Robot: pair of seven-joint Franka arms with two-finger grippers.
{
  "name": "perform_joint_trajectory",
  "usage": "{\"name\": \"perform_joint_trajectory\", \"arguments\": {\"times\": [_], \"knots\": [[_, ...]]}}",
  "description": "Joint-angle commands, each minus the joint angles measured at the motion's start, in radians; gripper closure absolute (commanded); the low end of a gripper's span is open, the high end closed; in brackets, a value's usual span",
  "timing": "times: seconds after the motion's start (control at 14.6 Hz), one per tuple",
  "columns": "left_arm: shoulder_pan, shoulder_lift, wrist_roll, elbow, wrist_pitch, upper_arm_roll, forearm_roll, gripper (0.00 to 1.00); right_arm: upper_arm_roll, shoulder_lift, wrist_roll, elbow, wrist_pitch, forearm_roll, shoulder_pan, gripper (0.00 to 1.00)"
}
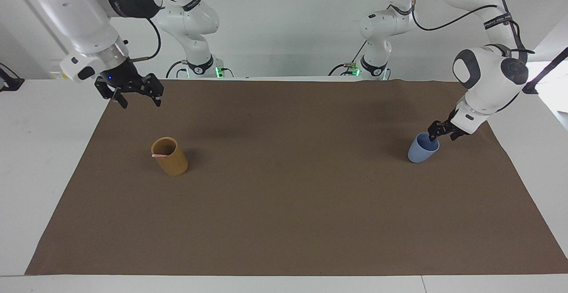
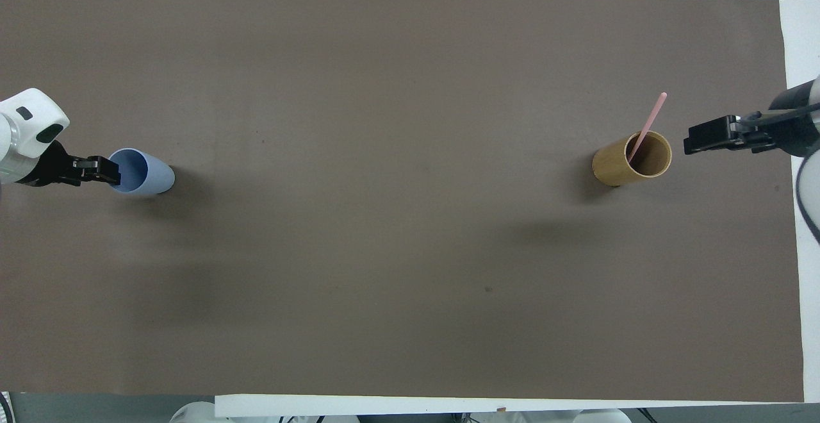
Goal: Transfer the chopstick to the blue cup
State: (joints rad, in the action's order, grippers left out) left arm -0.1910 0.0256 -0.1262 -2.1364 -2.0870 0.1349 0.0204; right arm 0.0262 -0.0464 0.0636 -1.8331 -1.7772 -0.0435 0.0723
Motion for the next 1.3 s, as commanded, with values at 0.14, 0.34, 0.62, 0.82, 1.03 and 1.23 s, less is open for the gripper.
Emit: {"name": "perform_joint_trajectory", "arguments": {"times": [0.14,0.34,0.62,0.82,1.03,1.23], "knots": [[0.004,-0.039,-0.001,-0.042,-0.030,0.000,-0.008,1.00,0.003,-0.006,0.067,-0.165,-0.247,-0.016,-0.002,0.00],[0.008,-0.029,0.000,0.008,0.034,0.002,-0.022,1.00,0.003,0.022,0.081,-0.175,-0.295,-0.016,-0.005,0.00],[0.068,0.011,0.051,0.208,0.238,0.006,-0.063,1.00,0.003,0.085,0.125,-0.167,-0.441,-0.018,-0.005,0.01],[0.241,-0.019,0.275,0.228,0.287,0.009,-0.098,1.00,0.004,0.121,0.137,-0.146,-0.478,-0.056,-0.005,0.11],[0.466,-0.007,0.618,0.288,0.275,0.008,-0.123,1.00,0.004,0.125,0.172,-0.144,-0.473,-0.081,-0.009,0.22],[0.602,0.025,0.785,0.288,0.219,0.008,-0.123,1.00,0.004,0.128,0.223,-0.137,-0.481,-0.081,-0.008,0.29]]}}
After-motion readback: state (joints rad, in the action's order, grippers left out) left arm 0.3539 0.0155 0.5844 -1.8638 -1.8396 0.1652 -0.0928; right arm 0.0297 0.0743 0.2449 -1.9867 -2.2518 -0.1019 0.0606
